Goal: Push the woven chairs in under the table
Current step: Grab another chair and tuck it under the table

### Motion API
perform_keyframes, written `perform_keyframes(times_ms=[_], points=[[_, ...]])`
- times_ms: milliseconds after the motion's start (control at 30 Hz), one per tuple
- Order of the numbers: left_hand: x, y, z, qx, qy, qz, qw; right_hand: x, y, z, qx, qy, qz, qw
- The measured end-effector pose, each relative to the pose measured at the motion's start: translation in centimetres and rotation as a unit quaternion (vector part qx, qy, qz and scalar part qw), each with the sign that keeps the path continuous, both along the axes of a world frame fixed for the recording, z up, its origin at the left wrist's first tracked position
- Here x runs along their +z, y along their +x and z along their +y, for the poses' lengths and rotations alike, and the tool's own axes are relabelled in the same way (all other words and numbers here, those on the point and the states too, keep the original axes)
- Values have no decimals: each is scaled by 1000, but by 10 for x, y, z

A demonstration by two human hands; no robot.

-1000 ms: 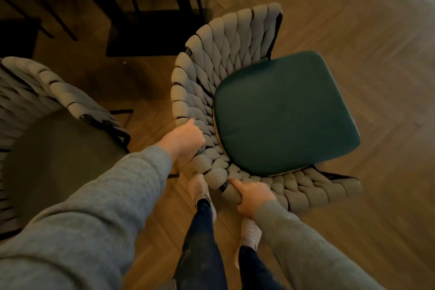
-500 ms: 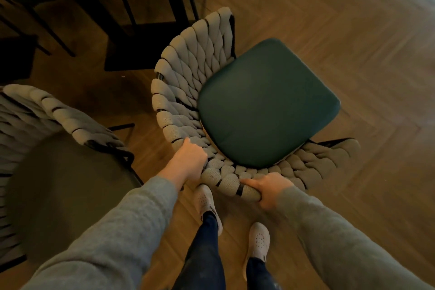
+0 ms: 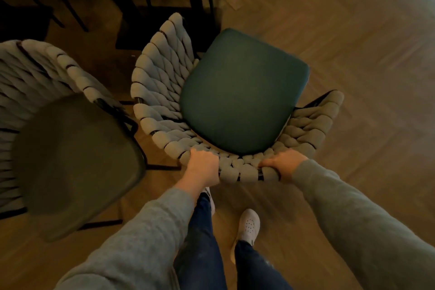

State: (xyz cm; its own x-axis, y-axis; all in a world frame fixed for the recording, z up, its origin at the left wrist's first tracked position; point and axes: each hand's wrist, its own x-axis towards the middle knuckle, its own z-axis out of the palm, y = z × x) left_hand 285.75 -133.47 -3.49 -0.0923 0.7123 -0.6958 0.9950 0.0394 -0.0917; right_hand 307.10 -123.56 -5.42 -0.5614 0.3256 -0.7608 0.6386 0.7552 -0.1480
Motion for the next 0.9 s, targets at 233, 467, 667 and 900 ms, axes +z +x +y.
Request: perform_keyframes(times_ms=[233, 467, 667, 900], points=[[-2, 62, -43, 45, -31, -28, 998, 10, -11, -94, -59, 19, 13, 998], [12, -69, -37, -160, -100, -18, 982, 8, -9, -92, -25, -21, 17, 999], [3, -102, -13, -114, -30, 30, 993, 9, -17, -13, 8, 21, 33, 999], [1, -121, 32, -77, 12, -18, 997, 15, -63, 87, 72, 128, -16, 989]])
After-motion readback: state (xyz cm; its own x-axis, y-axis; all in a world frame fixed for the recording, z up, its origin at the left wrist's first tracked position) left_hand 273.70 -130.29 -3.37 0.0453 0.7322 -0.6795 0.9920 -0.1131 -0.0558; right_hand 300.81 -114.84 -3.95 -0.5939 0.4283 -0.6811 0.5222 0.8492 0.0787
